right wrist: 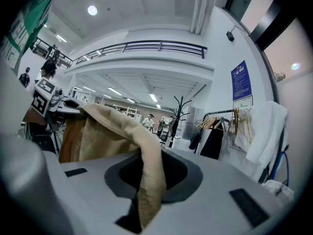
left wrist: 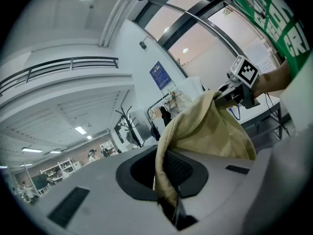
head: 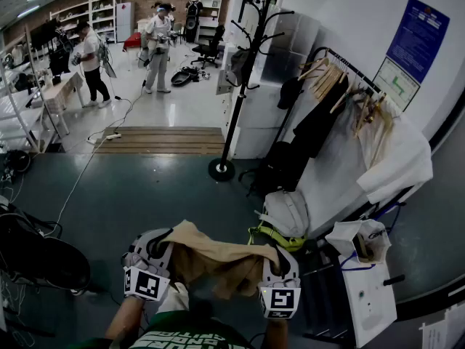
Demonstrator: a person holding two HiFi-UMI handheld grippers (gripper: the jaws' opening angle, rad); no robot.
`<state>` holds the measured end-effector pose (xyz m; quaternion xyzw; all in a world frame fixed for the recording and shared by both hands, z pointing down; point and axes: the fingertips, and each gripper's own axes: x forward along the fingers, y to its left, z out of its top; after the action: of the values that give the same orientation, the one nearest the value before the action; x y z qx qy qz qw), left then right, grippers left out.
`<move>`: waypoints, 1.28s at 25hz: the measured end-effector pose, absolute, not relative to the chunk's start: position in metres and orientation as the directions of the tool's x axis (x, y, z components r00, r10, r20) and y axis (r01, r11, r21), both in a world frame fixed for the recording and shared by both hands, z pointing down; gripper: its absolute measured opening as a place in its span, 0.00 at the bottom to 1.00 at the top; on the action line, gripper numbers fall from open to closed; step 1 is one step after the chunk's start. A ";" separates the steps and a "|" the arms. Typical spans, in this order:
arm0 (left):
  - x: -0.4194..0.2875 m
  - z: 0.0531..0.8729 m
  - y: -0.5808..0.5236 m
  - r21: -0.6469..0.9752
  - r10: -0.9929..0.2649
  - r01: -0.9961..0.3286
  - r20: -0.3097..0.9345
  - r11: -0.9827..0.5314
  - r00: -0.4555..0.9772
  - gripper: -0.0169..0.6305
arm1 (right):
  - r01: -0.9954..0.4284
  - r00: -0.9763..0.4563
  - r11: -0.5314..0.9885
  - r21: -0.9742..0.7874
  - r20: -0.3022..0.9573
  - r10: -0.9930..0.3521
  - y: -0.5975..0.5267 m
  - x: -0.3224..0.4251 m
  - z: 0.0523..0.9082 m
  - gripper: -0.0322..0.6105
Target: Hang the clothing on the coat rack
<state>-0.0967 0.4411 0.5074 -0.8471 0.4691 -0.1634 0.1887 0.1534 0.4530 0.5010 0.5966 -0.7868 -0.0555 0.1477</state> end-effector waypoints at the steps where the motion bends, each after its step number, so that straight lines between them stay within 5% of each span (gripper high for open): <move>1: -0.098 0.507 0.442 -0.470 -0.856 -0.734 0.101 -0.491 0.508 0.05 | -0.923 -0.241 0.280 0.263 0.170 -0.955 0.454 0.153 0.503 0.14; 32: -0.169 0.489 0.247 -0.382 -0.804 -0.734 0.039 -0.561 0.594 0.05 | -0.946 -0.212 0.238 0.220 0.138 -0.968 0.282 0.078 0.484 0.14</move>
<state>-0.1694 0.2465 0.4886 -0.8772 0.4383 -0.1047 0.1656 0.0776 0.2822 0.4842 0.6156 -0.7771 -0.0437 0.1231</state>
